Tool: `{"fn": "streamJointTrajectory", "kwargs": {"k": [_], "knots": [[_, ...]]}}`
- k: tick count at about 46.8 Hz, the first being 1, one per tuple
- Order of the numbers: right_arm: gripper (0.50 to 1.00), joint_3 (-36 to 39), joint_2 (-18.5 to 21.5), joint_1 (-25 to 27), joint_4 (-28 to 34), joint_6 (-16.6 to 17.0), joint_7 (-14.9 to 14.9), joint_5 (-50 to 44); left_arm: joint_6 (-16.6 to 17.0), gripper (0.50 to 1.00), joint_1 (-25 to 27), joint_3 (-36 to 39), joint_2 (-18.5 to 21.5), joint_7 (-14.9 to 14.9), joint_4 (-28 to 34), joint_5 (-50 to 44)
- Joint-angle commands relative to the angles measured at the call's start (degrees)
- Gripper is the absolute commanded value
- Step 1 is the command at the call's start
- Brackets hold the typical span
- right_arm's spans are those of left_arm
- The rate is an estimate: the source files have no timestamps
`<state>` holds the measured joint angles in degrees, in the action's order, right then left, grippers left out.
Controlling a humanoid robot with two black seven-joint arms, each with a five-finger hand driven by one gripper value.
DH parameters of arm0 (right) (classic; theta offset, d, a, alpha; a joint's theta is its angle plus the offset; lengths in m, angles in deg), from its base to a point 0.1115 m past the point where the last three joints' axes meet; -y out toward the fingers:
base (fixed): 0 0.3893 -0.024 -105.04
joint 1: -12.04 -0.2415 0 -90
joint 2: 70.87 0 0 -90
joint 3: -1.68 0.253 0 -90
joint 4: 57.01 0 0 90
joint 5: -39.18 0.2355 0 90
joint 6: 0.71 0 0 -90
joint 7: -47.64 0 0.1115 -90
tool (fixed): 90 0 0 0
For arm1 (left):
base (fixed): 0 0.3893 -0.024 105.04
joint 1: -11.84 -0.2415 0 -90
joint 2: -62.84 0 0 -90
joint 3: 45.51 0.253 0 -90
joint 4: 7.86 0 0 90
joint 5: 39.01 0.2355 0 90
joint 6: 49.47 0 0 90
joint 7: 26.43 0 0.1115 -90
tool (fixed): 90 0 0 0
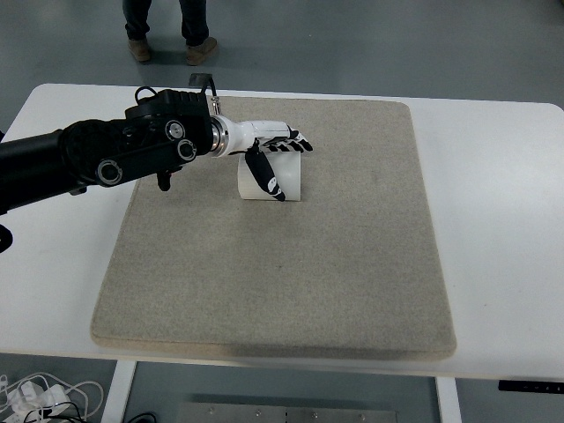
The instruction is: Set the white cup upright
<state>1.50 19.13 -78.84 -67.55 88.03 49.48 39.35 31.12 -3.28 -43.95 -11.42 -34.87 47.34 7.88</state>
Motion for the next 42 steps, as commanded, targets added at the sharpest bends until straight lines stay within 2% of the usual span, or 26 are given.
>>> {"fn": "streamJointTrajectory", "kwargs": {"k": [1, 6, 11, 14, 18, 19, 21, 22, 30, 42], "knots": [[0.952, 0.0, 0.0, 0.0, 0.0, -0.1, 0.0, 0.0, 0.0, 0.874, 0.0, 0.1, 0.0, 0.0, 0.0, 0.0], [0.952, 0.0, 0.0, 0.0, 0.0, -0.1, 0.0, 0.0, 0.0, 0.823, 0.0, 0.8, -0.1, 0.1, 0.0, 0.4], [0.952, 0.0, 0.0, 0.0, 0.0, 0.0, 0.0, 0.0, -0.2, 0.795, -0.1, 0.8, -0.1, 0.1, 0.0, 1.2], [0.952, 0.0, 0.0, 0.0, 0.0, 0.0, 0.0, 0.0, -0.3, 0.720, 0.0, 0.9, -0.1, 0.0, 0.1, 1.3], [0.952, 0.0, 0.0, 0.0, 0.0, 0.0, 0.0, 0.0, -0.2, 0.669, 0.0, 0.8, -0.1, 0.0, 0.0, 2.0], [0.952, 0.0, 0.0, 0.0, 0.0, -0.1, 0.0, 0.0, -0.2, 0.637, 0.0, 0.8, -0.1, 0.0, 0.0, 2.1], [0.952, 0.0, 0.0, 0.0, 0.0, 0.0, 0.0, 0.0, -0.1, 0.536, 0.0, 0.7, -0.1, 0.0, 0.0, 2.0], [0.952, 0.0, 0.0, 0.0, 0.0, 0.0, 0.0, 0.0, -0.1, 0.508, 0.0, 0.6, -0.2, 0.0, 0.0, 2.0], [0.952, 0.0, 0.0, 0.0, 0.0, 0.0, 0.0, 0.0, -0.3, 0.500, 0.2, -1.4, 0.1, 0.2, -0.3, 0.6], [0.952, 0.0, 0.0, 0.0, 0.0, -0.1, 0.0, 0.1, -2.7, 0.500, -1.8, -11.7, 1.2, 1.0, -2.9, -2.5]]}}
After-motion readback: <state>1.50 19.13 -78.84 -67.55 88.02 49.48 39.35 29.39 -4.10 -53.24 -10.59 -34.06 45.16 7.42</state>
